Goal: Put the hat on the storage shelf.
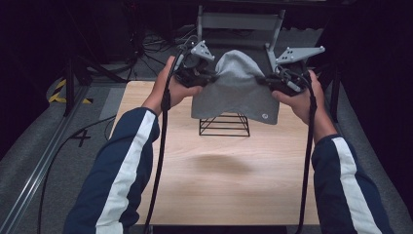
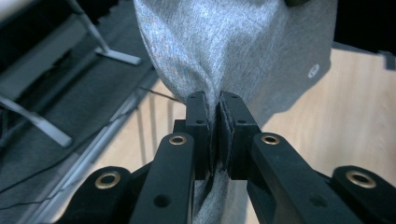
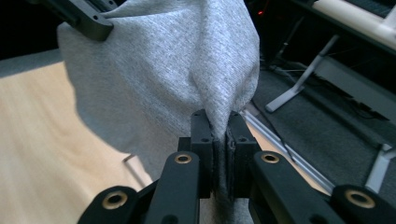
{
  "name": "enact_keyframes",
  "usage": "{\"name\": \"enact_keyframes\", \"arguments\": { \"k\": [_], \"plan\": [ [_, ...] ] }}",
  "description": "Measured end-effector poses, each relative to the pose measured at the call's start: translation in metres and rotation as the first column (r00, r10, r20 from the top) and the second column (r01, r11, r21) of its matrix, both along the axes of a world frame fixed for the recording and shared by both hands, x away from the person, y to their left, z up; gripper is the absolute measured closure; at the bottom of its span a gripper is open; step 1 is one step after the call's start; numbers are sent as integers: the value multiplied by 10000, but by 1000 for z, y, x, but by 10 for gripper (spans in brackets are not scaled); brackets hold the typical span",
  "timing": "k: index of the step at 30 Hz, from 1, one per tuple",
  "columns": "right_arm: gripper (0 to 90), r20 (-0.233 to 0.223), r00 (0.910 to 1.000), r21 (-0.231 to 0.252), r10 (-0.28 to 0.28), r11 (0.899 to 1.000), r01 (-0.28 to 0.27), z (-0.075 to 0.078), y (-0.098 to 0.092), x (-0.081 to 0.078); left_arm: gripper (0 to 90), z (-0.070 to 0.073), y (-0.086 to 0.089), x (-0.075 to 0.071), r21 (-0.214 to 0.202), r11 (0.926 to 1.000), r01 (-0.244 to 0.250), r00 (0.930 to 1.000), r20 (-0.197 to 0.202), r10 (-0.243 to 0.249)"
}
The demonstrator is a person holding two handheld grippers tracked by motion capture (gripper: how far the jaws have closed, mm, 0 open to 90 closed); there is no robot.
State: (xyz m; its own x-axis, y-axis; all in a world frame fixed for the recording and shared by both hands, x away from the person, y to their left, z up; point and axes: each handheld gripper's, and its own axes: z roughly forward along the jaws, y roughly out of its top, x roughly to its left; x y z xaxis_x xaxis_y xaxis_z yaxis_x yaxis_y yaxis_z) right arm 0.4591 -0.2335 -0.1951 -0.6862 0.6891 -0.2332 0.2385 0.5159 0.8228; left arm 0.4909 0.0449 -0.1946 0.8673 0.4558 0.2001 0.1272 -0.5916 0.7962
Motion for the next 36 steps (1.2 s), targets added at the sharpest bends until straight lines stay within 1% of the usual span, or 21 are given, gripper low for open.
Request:
{"name": "enact_keyframes", "arguments": {
  "k": [2, 3, 4, 5, 7, 9, 10, 12, 13, 16, 17, 18, 21, 24, 25, 27, 28, 29, 32, 34, 36],
  "plan": [
    [846, 152, 9998, 34, -136, 9999, 136, 6, 0, 8, 830, 5, -3, 8, -9, 10000, -33, 9998, 189, 33],
    [846, 152, 9998, 34, -136, 9999, 136, 6, 0, 8, 830, 5, -3, 8, -9, 10000, -33, 9998, 189, 33],
    [847, 244, 9995, 168, -200, 9997, 196, 8, 0, 12, 830, 6, -3, 10, -32, 10000, -75, 9998, 199, 75],
    [846, 369, 9989, 228, -301, 9993, 292, 12, -1, 16, 830, 7, -2, 15, -235, 9997, -93, 9998, 176, 97],
    [846, 454, 9985, 215, -293, 9994, 284, 12, -2, 17, 830, 7, -1, 19, -238, 9996, -156, 9996, 238, 162],
    [847, 467, 9983, 281, -345, 9991, 332, 13, -4, 24, 831, 8, 0, 24, -387, 9989, -262, 9995, 177, 269],
    [846, 541, 9977, 194, -398, 9991, 388, 13, -3, 25, 831, 8, 0, 25, -519, 9983, -267, 9994, 195, 278],
    [847, 639, 9971, 155, -425, 9990, 416, 14, -1, 28, 831, 8, -2, 31, -446, 9977, -513, 9981, 303, 527],
    [847, 639, 9971, 155, -425, 9990, 416, 14, -1, 28, 832, 8, -2, 31, -446, 9977, -513, 9981, 303, 527],
    [847, 856, 9951, 199, -494, 9987, 479, 19, 1, 32, 832, 16, -1, 36, -791, 9950, -617, 9968, 455, 654],
    [847, 972, 9940, 281, -509, 9984, 484, 23, 1, 34, 832, 18, -1, 38, -674, 9955, -667, 9959, 566, 706],
    [847, 922, 9943, 392, -532, 9980, 497, 24, 1, 35, 832, 18, 0, 39, -743, 9949, -688, 9962, 487, 725],
    [847, 938, 9942, 370, -522, 9981, 489, 25, 3, 39, 831, 15, 1, 44, -769, 9934, -851, 9953, 393, 883],
    [847, 871, 9948, 333, -532, 9982, 505, 22, 6, 42, 831, 10, 2, 47, -762, 9933, -870, 9957, 257, 891],
    [847, 747, 9959, 361, -515, 9981, 489, 16, 9, 45, 832, 6, 2, 48, -703, 9924, -1009, 9945, 214, 1027],
    [847, 698, 9962, 345, -522, 9982, 499, 13, 9, 46, 831, 0, 2, 51, -639, 9929, -1003, 9949, 63, 1009],
    [847, 577, 9968, 380, -549, 9979, 527, 9, 9, 49, 831, -3, 2, 51, -572, 9926, -1067, 9942, 90, 1074],
    [847, 512, 9970, 332, -574, 9979, 558, 5, 10, 51, 831, -7, 1, 52, -588, 9928, -1047, 9945, -67, 1045],
    [847, 325, 9977, 347, -593, 9977, 582, -5, 8, 55, 831, -13, 0, 53, -489, 9932, -1057, 9944, -134, 1052],
    [847, 204, 9983, 396, -552, 9977, 544, -9, 8, 56, 831, -16, 0, 52, -482, 9948, -902, 9957, -262, 890],
    [847, 152, 9988, 346, -472, 9983, 466, -12, 8, 55, 831, -18, 0, 51, -486, 9955, -818, 9964, -247, 806]
  ]
}}
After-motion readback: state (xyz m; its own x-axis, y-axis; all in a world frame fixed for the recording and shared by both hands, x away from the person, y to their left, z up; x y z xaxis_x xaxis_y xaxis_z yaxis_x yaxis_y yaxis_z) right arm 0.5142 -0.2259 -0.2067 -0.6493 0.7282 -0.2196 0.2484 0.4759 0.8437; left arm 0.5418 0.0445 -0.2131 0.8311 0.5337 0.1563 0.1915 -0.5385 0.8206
